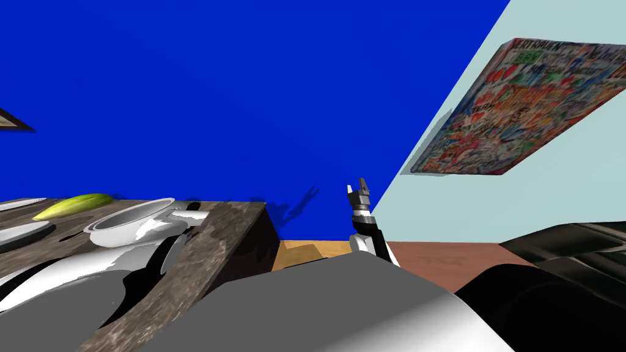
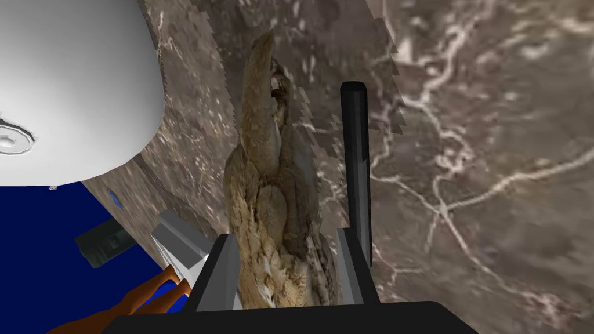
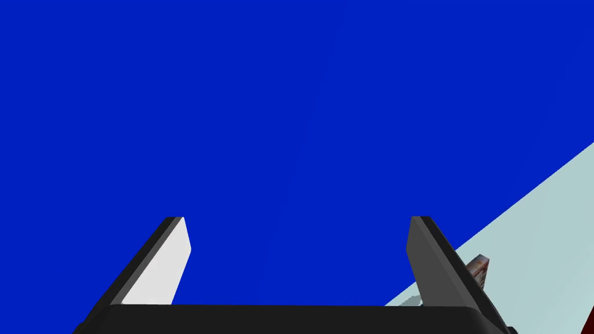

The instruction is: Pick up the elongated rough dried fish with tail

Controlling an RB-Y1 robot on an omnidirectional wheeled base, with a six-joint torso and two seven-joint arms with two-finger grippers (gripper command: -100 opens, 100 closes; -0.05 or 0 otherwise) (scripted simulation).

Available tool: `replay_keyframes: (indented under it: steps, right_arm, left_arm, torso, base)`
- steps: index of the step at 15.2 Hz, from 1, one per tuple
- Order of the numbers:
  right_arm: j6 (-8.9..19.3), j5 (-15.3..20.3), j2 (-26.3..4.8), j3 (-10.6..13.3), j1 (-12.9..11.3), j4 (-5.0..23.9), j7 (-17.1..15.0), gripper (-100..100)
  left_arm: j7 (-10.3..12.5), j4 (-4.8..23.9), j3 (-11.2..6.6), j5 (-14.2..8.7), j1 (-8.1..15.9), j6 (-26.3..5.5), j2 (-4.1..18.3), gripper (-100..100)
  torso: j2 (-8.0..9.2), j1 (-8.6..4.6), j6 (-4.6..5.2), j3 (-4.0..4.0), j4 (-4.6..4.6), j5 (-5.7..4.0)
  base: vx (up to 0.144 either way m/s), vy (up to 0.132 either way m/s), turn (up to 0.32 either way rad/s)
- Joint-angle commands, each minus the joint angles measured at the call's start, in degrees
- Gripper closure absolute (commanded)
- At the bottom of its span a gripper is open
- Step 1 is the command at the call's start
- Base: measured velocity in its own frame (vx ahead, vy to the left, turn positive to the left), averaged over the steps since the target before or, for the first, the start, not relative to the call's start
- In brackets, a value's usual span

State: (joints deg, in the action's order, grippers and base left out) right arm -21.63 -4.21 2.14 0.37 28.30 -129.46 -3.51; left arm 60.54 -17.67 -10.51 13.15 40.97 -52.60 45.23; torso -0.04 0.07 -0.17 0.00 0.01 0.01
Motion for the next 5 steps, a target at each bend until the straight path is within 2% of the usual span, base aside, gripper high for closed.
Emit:
replay_keyframes:
  steps: [1, 3, 5]
  right_arm:
    - [0.00, 0.00, 0.00, 0.00, 0.00, 0.00, 0.00, 0]
    - [0.00, 0.00, 0.01, 0.01, 0.01, 0.00, 0.00, 0]
    - [0.00, 0.00, 0.00, 0.01, -0.01, 0.00, 0.00, 0]
  left_arm:
    - [-1.75, 1.34, -0.12, -0.44, 0.83, 1.10, 0.68, 100]
    - [-1.75, 1.34, -0.12, -0.44, 0.83, 1.10, 0.68, 100]
    - [-1.80, 0.64, -0.21, -0.51, 0.41, 0.57, 0.65, 100]
  torso:
    - [0.00, 0.00, 0.00, 0.00, 0.00, 0.00]
    - [-0.23, -0.37, 0.06, -0.12, -0.04, -0.09]
    - [-0.18, -0.32, 0.21, -0.10, -0.02, -0.09]
  base:
    - [0.093, -0.128, 0.224]
    - [0.077, -0.115, 0.095]
    - [0.017, -0.047, -0.019]
